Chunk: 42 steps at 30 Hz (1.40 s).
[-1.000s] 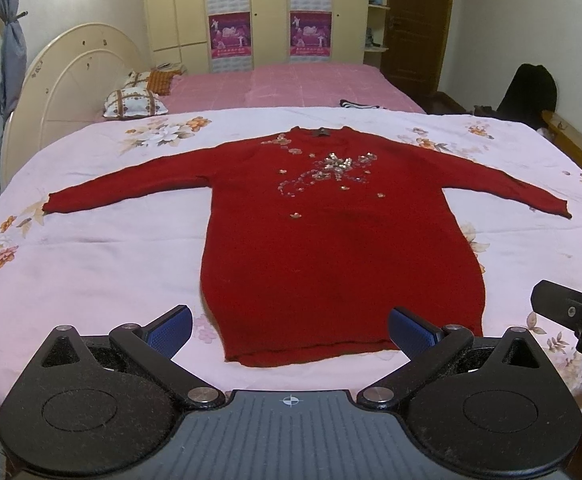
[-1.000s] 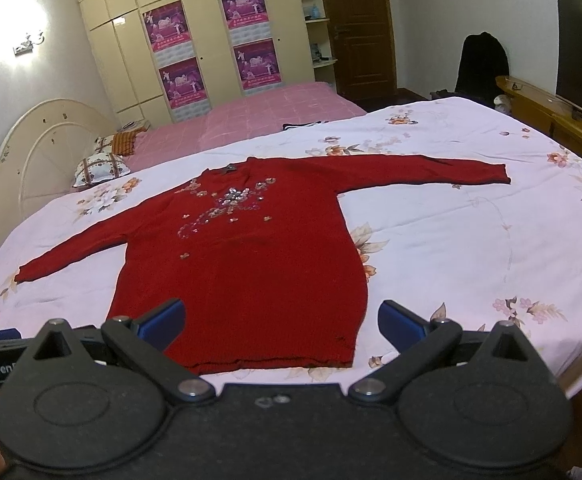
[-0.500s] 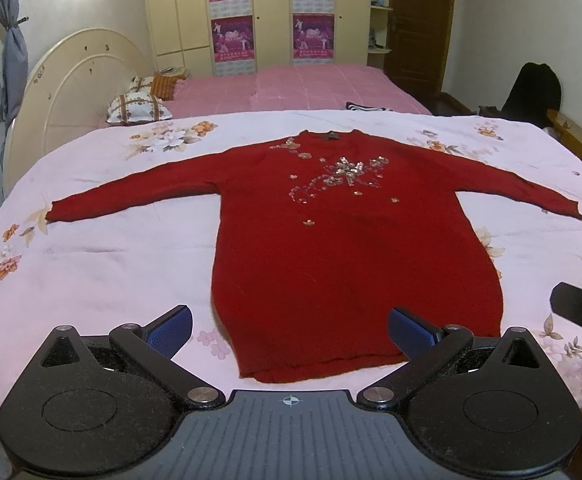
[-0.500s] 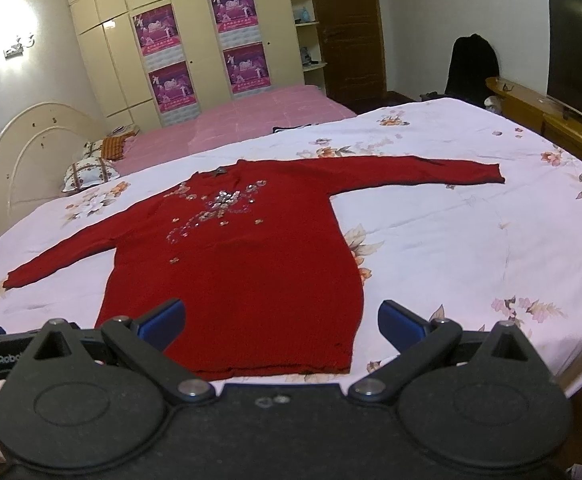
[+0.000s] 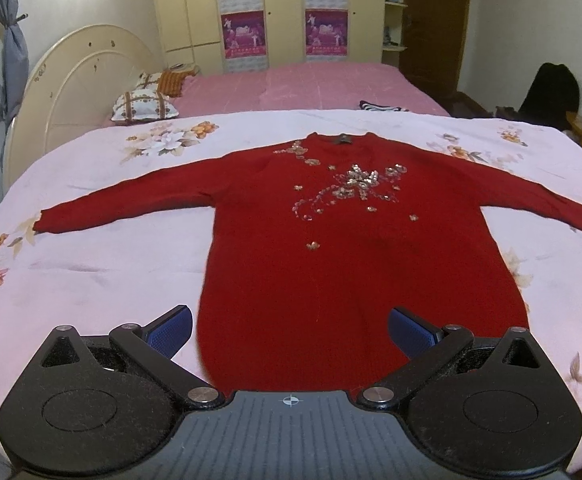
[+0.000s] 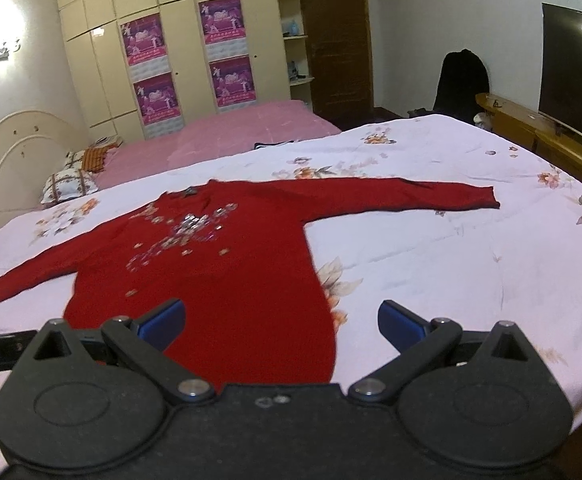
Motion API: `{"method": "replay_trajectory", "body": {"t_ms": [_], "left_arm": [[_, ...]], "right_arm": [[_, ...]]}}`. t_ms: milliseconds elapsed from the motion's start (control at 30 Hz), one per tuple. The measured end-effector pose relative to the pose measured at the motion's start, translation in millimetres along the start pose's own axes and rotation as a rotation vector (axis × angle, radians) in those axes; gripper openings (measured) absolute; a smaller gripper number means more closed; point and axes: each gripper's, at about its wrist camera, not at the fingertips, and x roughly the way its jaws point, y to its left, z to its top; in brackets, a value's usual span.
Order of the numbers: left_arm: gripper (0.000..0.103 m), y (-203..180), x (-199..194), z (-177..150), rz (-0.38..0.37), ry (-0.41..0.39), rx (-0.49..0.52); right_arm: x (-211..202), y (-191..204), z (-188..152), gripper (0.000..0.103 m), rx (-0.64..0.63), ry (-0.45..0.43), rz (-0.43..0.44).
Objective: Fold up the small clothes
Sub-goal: 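Move the right gripper to the red sweater's sleeve cuff and grasp it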
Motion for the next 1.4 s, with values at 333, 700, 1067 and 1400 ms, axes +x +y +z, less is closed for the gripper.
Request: {"method": "replay_trajectory", "body": {"t_ms": [333, 700, 1067, 1400], "left_arm": [[0.103, -49.3, 78.3, 50.4, -0.033, 0.026, -0.024], [0.103, -115.4, 184.0, 90.0, -0.015, 0.096, 0.000], [0.103, -143.5, 242.9, 110.6, 0.025, 0.112, 0.023], [0.103, -136.6, 256.4, 112.6, 0.062, 0.123, 0.012]], "right_arm": [[90.2, -52.0, 36.6, 0.098, 0.058, 0.034, -0.047], [198.4, -117.9, 69.4, 0.079, 0.126, 0.111, -0.125], [274.3, -209.2, 82.2, 0.073, 0.326, 0.183, -0.226], [295.1, -264.2, 93.2, 0.066, 0.499, 0.135, -0.285]]}}
